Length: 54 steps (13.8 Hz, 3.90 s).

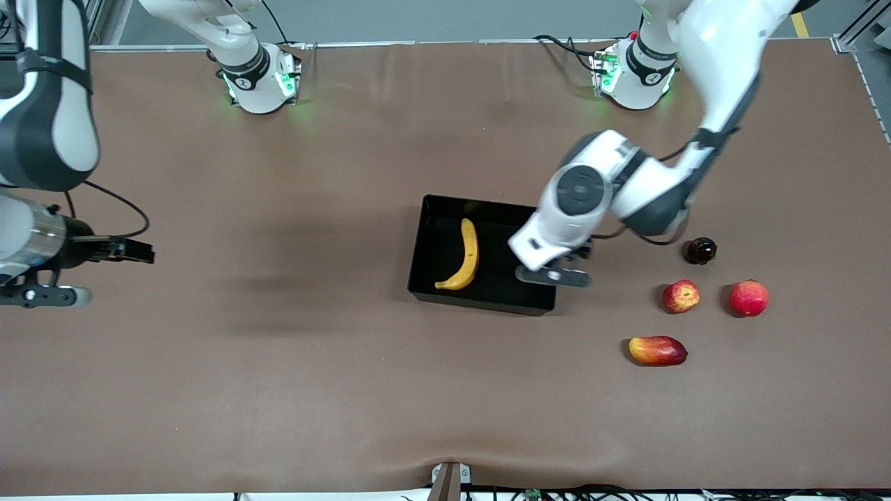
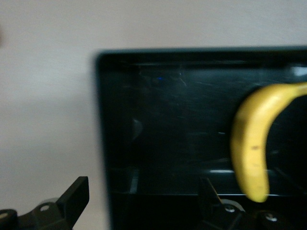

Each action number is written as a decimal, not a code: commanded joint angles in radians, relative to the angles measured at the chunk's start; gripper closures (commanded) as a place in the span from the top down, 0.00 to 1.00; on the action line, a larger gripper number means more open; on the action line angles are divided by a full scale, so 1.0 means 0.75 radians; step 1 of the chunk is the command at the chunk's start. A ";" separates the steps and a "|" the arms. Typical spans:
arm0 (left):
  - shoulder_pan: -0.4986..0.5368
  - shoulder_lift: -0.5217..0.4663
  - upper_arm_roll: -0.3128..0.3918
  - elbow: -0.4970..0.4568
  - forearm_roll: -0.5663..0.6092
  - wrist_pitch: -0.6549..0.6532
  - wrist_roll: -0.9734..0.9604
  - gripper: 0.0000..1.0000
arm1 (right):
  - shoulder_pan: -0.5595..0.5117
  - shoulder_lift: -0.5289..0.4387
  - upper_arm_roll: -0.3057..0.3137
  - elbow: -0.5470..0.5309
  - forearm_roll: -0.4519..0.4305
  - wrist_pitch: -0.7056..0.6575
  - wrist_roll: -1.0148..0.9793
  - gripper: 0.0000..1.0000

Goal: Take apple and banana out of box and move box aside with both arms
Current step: 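Reach the left gripper back into the tray and grasp the banana, then lift the banana with the left gripper while the right gripper reaches the tray, then lower the banana by the fruits while the right gripper drags the tray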

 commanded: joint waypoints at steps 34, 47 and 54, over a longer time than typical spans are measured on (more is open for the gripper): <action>0.023 -0.201 0.200 0.050 -0.049 0.007 0.162 0.00 | 0.845 0.286 -0.006 -0.441 0.587 1.173 0.612 0.89; 0.623 0.155 0.216 0.281 0.100 0.063 0.979 0.00 | 0.825 0.224 -0.049 -0.435 0.585 1.021 0.608 0.00; 0.599 0.333 0.378 0.288 0.127 0.356 0.960 0.00 | 0.451 -0.040 -0.106 -0.400 0.540 0.469 0.325 0.00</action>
